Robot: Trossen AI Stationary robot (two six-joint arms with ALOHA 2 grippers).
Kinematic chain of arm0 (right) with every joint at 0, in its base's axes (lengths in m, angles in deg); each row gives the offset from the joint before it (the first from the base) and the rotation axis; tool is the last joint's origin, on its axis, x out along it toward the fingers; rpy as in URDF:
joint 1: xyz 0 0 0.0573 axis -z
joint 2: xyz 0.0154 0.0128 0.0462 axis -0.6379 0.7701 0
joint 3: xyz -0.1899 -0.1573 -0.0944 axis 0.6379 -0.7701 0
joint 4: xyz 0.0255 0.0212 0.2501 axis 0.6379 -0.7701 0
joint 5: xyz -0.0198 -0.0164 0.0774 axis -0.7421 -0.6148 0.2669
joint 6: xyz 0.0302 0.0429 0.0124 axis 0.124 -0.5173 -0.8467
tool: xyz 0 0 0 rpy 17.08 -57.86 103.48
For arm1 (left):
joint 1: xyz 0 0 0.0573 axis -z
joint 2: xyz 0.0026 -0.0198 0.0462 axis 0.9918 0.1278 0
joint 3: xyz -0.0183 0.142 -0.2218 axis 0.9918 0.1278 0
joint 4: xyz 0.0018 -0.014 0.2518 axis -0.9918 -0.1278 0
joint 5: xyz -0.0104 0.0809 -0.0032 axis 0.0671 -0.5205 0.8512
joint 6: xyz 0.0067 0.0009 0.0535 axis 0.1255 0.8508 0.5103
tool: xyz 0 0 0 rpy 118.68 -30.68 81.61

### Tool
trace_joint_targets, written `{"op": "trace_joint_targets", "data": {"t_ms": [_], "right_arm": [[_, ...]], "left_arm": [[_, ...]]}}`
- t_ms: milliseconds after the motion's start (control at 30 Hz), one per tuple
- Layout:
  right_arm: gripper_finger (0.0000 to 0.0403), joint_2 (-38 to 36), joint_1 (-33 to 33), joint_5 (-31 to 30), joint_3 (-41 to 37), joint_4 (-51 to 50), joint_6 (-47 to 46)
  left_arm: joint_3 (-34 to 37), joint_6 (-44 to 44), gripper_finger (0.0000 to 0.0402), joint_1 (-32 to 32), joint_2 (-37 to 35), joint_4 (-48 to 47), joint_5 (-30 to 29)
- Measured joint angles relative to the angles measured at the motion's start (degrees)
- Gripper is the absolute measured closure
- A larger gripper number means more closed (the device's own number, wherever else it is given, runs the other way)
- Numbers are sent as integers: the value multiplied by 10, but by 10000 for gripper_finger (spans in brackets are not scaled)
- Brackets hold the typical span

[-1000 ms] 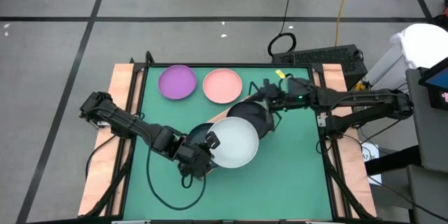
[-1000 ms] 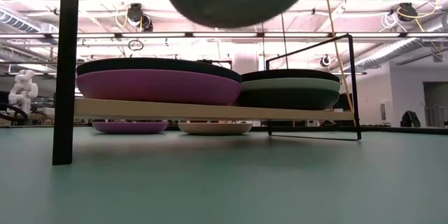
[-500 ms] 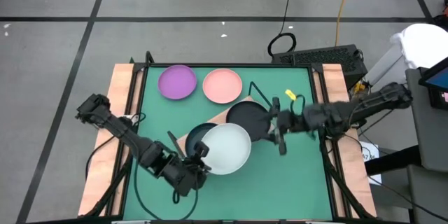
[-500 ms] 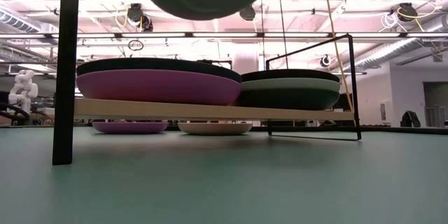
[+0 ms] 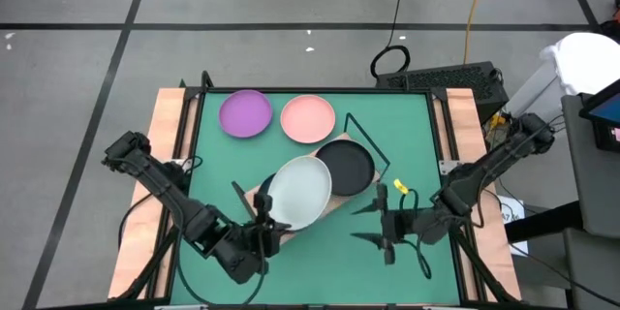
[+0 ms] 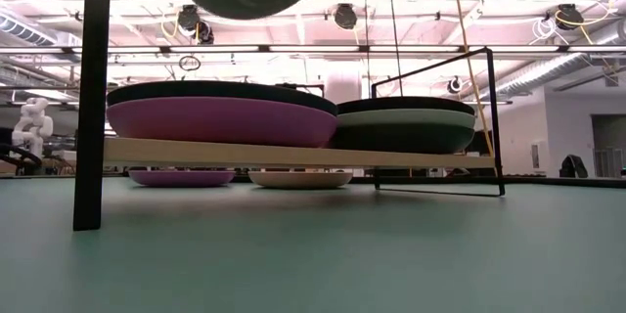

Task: Place and stack plates onto a shelf
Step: Stack the gray plate on top of the blue plate on the shelf

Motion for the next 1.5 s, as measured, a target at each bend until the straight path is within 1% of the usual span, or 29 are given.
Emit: {"op": "trace_joint_targets", "data": {"t_ms": [233,333,500,600,667,1000,1100,1233,1500], "right_arm": [[184,-10,-1,-2,0,-9,0],[184,-10,-2,0,0,-11,0],[184,-10,-1,0,0,-22,-7],[184,-10,-1,0,0,-22,-17],[184,-10,-1,0,0,-22,-28],[184,-10,-1,0,0,-31,-48],[184,-10,-1,0,0,-35,-50],[184,-10,-1,0,0,-35,-58],[184,-10,-1,0,0,-35,-58]], "left_arm": [[5,-86,390,-2,0,-1,-3],[6,-90,390,-5,0,-3,-3],[6,-69,390,-28,0,-4,0],[6,-99,390,-43,2,-4,30],[6,-123,390,-49,7,-5,37],[7,-178,390,-51,9,-5,40],[7,-189,390,-51,9,-10,57],[7,-193,383,-51,12,-12,61],[7,-226,371,-53,25,-57,71]]}}
